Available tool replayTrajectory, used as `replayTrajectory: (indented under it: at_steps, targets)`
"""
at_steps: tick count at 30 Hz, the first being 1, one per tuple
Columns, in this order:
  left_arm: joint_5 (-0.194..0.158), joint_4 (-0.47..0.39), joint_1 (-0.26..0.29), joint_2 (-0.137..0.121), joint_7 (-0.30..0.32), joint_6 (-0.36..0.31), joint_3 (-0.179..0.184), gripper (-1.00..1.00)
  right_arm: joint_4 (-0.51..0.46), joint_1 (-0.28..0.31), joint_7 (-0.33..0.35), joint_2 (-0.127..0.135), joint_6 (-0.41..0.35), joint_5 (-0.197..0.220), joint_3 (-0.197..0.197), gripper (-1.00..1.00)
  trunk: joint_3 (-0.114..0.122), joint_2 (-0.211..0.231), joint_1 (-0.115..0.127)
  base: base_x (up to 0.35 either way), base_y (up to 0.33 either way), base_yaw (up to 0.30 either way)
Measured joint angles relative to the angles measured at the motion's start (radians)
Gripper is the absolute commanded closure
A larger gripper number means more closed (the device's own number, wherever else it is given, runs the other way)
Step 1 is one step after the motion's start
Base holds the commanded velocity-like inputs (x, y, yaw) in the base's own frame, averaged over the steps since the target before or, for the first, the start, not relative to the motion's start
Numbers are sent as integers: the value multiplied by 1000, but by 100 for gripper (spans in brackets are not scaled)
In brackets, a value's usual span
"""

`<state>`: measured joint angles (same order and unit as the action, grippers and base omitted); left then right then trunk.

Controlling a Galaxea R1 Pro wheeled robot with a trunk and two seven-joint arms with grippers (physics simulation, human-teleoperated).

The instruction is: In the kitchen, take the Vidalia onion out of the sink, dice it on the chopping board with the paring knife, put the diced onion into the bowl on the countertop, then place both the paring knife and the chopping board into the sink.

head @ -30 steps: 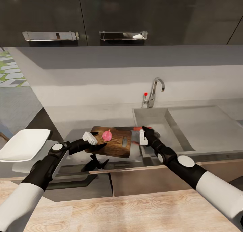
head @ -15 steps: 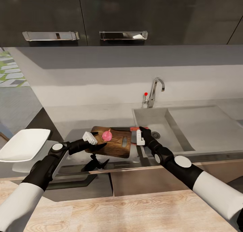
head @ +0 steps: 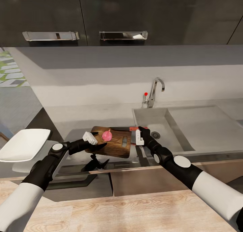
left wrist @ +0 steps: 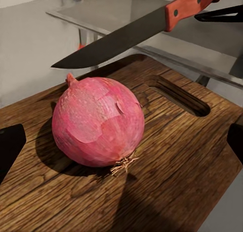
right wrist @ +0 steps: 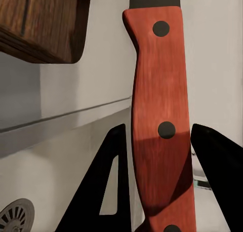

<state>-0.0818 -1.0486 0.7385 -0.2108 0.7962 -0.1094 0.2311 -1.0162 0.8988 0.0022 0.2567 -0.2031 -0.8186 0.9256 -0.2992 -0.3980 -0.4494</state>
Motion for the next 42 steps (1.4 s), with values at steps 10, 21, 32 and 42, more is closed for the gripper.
replayTrajectory:
  at_steps: [10, 21, 32, 42]
  targets:
    - [0, 0, 0, 0, 0, 0, 0, -100, -35, 0, 4, 4, 3, 1, 3, 100, 0, 0, 0, 0, 0, 0]
    - [0, 0, 0, 0, 0, 0, 0, -100, -48, 0, 11, 11, 48, 2, 5, 100, 0, 0, 0, 0, 0, 0]
    - [0, 0, 0, 0, 0, 0, 0, -100, -55, 0, 11, 11, 47, 3, 18, 100, 0, 0, 0, 0, 0, 0]
    - [0, 0, 0, 0, 0, 0, 0, -100, -55, 0, 11, 11, 49, 4, 40, 100, 0, 0, 0, 0, 0, 0]
